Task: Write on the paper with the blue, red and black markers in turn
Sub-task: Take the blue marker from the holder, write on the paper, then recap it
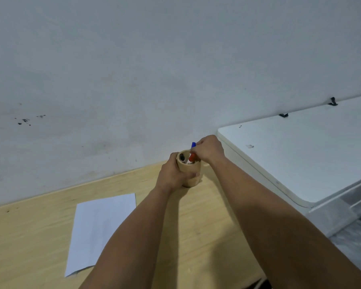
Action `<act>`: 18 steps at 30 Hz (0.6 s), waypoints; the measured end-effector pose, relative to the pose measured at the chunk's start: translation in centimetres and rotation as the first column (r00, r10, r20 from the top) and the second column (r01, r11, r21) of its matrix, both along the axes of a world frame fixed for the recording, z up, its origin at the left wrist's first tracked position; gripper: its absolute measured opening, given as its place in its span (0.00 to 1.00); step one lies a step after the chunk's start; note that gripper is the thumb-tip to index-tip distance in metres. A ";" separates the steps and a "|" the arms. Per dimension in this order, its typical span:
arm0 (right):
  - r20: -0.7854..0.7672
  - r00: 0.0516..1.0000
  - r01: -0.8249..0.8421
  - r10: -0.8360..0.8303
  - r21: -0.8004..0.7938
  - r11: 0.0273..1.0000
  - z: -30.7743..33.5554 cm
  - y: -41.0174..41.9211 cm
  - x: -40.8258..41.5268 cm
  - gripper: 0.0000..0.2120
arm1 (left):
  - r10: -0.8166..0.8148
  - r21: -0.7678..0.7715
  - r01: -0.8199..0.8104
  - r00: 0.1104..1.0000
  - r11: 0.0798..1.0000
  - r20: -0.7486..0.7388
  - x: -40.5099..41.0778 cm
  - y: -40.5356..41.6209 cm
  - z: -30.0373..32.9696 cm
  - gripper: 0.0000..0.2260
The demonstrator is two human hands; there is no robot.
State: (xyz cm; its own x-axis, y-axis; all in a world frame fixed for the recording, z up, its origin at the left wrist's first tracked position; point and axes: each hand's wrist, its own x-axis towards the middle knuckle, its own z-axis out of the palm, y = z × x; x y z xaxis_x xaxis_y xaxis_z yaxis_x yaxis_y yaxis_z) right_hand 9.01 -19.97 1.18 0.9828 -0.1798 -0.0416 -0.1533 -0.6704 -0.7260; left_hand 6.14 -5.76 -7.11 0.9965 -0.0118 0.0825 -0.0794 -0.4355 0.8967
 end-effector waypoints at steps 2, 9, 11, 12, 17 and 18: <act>0.008 1.000 0.006 -0.006 0.031 0.999 0.1 0.1 0.0 0.09 | 0.009 0.005 -0.009 1.000 1.000 -0.008 0.0 0.0 0.1 0.34; 0.255 0.962 0.046 -0.098 0.200 0.979 3.7 0.1 -1.4 0.02 | 0.001 0.052 0.002 0.999 0.999 -0.052 -0.5 -0.4 1.1 0.45; 0.354 0.929 0.017 -0.107 0.249 0.968 5.7 0.4 -2.0 0.03 | -0.017 0.126 0.027 0.996 0.992 -0.085 -0.8 -0.1 2.5 0.54; 0.403 0.909 -0.013 -0.102 0.273 0.962 6.7 0.7 -2.2 0.04 | -0.033 0.167 0.049 0.995 0.985 -0.094 -1.0 0.3 3.3 0.56; 0.565 0.825 -0.234 0.001 0.340 0.911 10.5 3.1 -4.4 0.07 | 0.017 0.281 -0.022 1.000 0.959 0.018 -3.4 4.7 9.0 0.39; 0.563 0.826 -0.285 0.043 0.350 0.892 10.9 3.8 -5.0 0.07 | 0.053 0.276 -0.069 0.996 0.959 0.065 -4.1 5.9 10.3 0.33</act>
